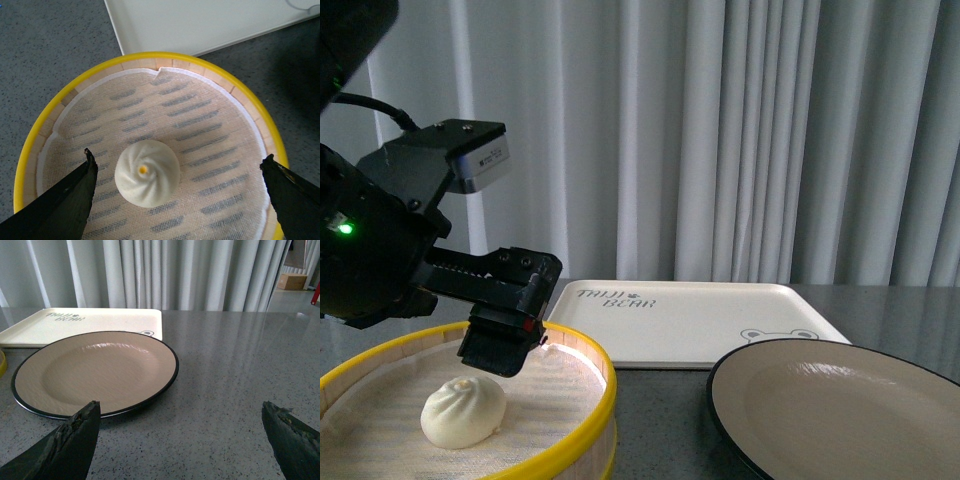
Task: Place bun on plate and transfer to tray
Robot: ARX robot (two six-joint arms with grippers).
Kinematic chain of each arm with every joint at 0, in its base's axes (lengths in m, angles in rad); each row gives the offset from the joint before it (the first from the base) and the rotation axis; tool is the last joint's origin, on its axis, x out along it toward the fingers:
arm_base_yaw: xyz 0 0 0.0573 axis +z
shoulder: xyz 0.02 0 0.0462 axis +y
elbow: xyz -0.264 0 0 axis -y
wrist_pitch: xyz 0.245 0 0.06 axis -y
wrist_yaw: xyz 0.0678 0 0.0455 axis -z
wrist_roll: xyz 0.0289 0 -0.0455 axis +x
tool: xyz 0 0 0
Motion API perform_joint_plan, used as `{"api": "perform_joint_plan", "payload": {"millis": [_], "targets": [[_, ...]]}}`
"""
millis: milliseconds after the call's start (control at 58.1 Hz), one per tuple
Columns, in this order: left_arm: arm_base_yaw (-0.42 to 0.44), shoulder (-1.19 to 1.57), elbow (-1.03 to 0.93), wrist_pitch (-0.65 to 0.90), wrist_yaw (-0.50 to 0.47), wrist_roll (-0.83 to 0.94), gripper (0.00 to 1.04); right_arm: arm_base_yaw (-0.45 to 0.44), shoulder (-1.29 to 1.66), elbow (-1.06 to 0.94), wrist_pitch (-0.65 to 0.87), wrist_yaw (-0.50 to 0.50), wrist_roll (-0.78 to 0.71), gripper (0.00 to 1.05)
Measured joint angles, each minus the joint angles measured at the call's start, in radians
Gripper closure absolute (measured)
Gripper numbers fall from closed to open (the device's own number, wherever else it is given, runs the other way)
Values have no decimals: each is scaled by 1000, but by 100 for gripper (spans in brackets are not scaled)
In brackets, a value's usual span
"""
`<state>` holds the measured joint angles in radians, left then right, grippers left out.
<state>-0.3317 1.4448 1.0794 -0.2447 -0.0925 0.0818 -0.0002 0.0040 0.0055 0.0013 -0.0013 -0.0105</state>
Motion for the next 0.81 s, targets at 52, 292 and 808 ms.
{"api": "perform_joint_plan", "payload": {"millis": [52,292,808], "targets": [[-6,24,18,-10,-21,0,7,0,0,0,0,0,0,9],[-16,81,34,-38,-55,-7,7,0,0,0,0,0,0,9],[45,105,38,-67,-28,-58,7,0,0,0,0,0,0,9]]}}
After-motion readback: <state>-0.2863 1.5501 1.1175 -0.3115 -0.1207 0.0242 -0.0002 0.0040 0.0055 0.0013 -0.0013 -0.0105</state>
